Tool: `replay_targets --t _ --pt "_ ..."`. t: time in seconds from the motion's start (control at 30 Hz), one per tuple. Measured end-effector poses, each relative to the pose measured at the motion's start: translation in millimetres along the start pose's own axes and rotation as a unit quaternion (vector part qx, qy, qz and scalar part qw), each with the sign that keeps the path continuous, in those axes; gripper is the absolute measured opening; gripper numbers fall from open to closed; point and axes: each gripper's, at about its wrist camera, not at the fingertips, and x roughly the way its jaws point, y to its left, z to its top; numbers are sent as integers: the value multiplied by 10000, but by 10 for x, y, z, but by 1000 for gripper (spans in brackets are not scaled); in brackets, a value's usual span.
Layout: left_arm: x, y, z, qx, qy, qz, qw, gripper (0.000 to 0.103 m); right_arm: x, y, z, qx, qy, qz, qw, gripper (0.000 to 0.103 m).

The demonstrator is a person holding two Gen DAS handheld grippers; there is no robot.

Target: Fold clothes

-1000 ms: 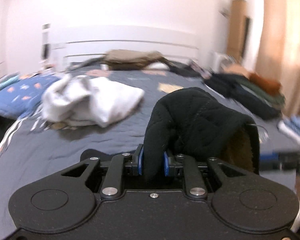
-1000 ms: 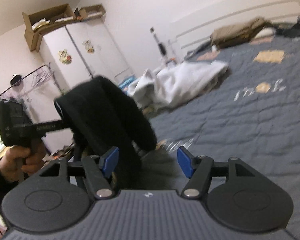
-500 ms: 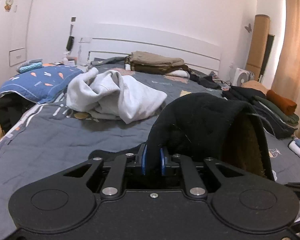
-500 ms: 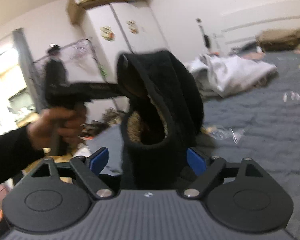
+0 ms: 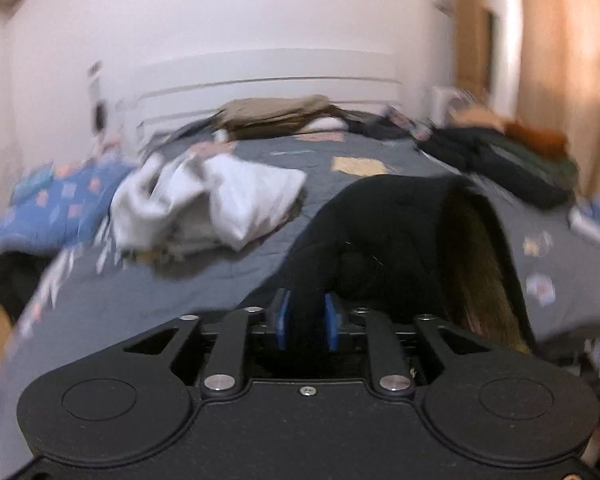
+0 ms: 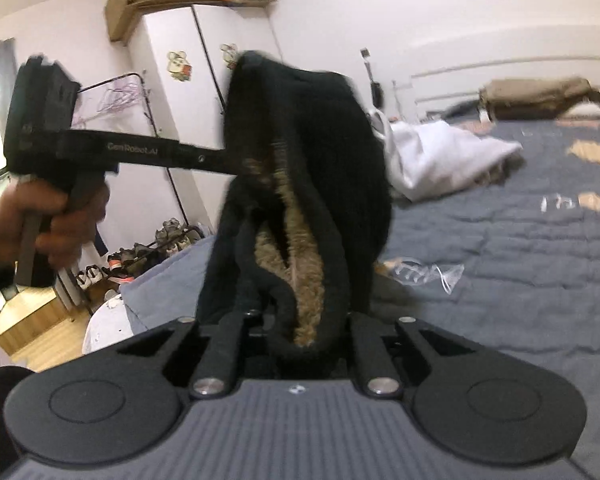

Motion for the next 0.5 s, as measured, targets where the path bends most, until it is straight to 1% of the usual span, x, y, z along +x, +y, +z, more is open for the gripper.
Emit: replay_targets --t 0.03,0.07,0.1,0.17,0.2,0.23,0.3,0.4,0.43,0.47,0.5 --pt "-58 -39 61 336 -80 -8 9994 71 -14 28 3 -99 -26 2 9999 12" --pt "-120 -82 117 639 -212 35 9977 88 -27 56 6 -198 -52 4 9998 12" --pt "-180 -126 174 913 -339 53 9952 90 -41 84 10 -297 -77 7 9995 12" --pt "-221 -198 318 1184 -295 -103 9925 90 -31 89 14 -365 -52 -18 9993 12" --pt "-218 -224 390 1228 -223 -231 9919 90 -28 96 18 -403 -47 -15 9992 12" --pt "-193 -255 454 1265 -142 -375 9912 90 -25 102 22 -441 -42 -12 9990 12" --pt "-101 -383 530 1503 16 -526 9872 90 -26 125 30 -486 -33 9 9988 12" --pt "145 -635 546 2035 289 -538 9772 90 -10 166 31 -618 -25 16 9981 12" --pt "231 -721 548 2216 382 -536 9729 87 -8 175 29 -664 -21 12 9978 12" --pt "314 -756 547 2254 495 -489 9718 64 -7 185 26 -710 -17 8 9975 12" --pt "397 -773 544 2241 617 -425 9717 49 -10 189 24 -735 -9 1 9973 12"
